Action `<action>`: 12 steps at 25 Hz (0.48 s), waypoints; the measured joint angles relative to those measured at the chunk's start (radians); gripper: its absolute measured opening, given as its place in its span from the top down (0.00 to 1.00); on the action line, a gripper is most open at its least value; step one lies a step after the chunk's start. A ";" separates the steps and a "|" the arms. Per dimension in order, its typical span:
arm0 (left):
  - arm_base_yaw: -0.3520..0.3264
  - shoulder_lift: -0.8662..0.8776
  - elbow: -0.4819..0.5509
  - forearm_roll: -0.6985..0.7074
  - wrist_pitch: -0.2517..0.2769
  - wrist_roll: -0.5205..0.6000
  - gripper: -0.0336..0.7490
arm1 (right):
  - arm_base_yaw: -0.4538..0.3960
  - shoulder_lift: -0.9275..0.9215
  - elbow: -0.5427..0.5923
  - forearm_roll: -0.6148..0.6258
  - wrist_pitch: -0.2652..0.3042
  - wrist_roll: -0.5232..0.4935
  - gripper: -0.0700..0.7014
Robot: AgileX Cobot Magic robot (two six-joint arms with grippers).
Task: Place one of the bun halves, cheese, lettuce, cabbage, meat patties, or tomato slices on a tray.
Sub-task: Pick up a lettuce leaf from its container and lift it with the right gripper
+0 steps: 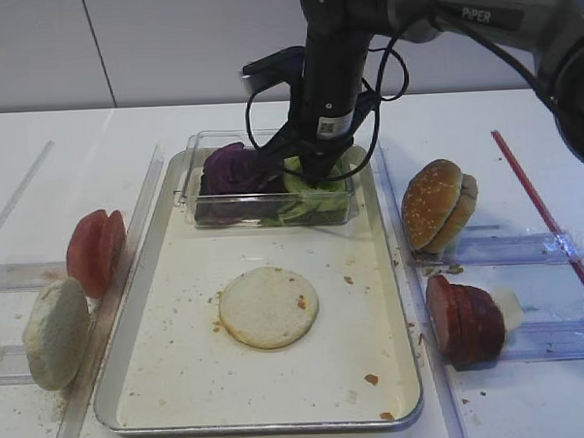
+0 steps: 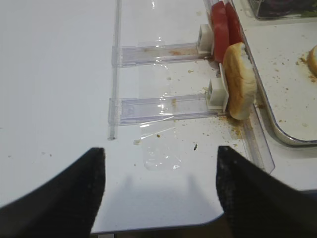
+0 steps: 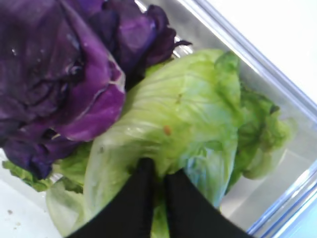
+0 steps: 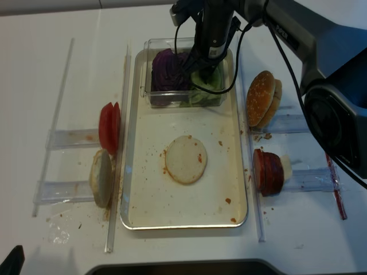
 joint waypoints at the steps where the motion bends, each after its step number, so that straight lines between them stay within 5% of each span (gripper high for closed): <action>1: 0.000 0.000 0.000 0.000 0.000 0.000 0.40 | 0.000 0.000 0.000 -0.002 0.002 0.007 0.84; 12: 0.000 0.000 0.000 0.000 0.000 0.000 0.40 | 0.000 -0.010 -0.047 -0.031 0.030 0.030 0.89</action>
